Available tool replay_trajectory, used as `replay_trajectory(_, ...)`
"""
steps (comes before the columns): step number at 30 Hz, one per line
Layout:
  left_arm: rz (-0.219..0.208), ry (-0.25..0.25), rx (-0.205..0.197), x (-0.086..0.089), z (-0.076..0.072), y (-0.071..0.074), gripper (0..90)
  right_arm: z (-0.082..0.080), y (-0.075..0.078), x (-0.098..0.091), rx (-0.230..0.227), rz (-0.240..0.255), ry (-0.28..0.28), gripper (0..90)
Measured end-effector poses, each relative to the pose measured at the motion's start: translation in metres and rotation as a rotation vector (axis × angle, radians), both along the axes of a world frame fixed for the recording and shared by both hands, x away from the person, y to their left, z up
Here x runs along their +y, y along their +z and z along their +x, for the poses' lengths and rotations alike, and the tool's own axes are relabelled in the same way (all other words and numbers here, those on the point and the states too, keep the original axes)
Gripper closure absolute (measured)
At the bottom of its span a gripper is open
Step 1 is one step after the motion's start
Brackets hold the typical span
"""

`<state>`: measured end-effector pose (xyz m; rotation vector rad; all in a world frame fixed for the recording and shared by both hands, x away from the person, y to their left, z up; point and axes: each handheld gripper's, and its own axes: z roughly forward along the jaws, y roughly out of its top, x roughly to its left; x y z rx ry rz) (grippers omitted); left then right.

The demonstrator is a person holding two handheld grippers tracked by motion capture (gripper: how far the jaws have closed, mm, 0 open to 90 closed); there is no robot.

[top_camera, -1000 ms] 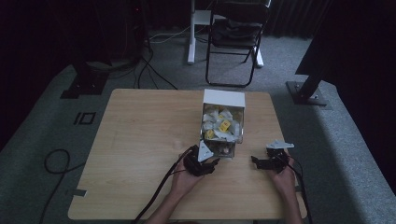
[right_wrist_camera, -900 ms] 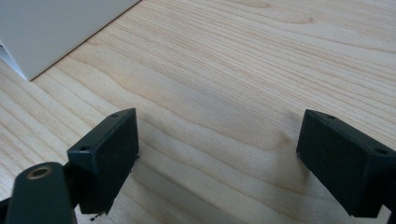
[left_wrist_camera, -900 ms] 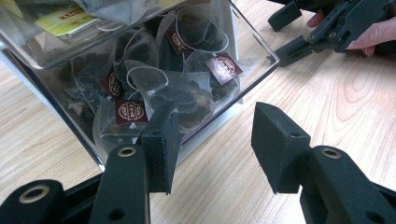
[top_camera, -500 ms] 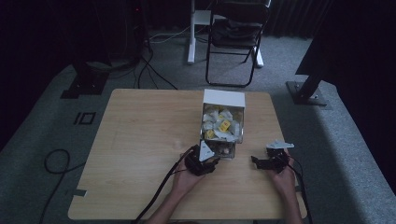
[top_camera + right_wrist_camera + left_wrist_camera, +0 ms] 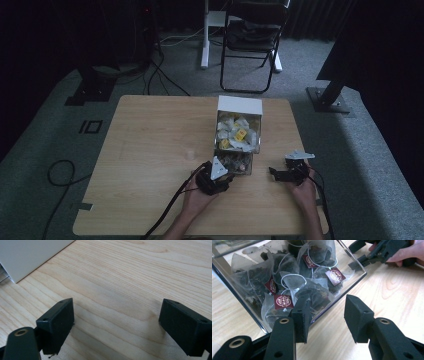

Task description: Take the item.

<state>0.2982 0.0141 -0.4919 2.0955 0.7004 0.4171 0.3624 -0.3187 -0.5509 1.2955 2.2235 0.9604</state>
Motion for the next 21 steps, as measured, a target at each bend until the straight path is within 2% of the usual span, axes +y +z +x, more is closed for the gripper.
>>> replay_trajectory(2, -0.001, 0.0, 0.005, 0.001, -0.001, 0.0, 59.7, 0.0, 0.0, 0.0, 0.0, 0.0, 0.0, 12.7)
replay_trajectory(6, -0.019, 0.029, -0.024, 0.002, -0.001, 0.004, 57.8, 0.0, 0.0, 0.0, 0.0, 0.0, 0.0, 12.7)
replay_trajectory(9, -0.009, 0.043, -0.032, -0.001, 0.003, 0.004, 54.9, 0.0, 0.0, 0.0, 0.0, 0.0, 0.0, 12.7)
replay_trajectory(12, -0.021, 0.052, -0.024, -0.003, 0.005, 0.004, 54.2, 0.0, 0.0, 0.0, 0.0, 0.0, 0.0, 12.7)
replay_trajectory(13, -0.021, 0.052, -0.024, -0.003, 0.005, 0.004, 55.7, 0.0, 0.0, 0.0, 0.0, 0.0, 0.0, 12.7)
replay_trajectory(14, -0.033, 0.081, -0.029, -0.003, 0.006, 0.006, 58.9, 0.0, 0.0, 0.0, 0.001, 0.0, -0.001, 12.7)
replay_trajectory(17, -0.048, 0.082, -0.006, -0.001, 0.01, 0.007, 65.1, 0.0, 0.0, 0.0, 0.0, 0.0, 0.0, 12.7)
replay_trajectory(21, -0.036, 0.071, 0.007, -0.002, 0.013, 0.008, 77.2, 0.0, 0.0, 0.0, 0.001, 0.0, 0.0, 12.7)
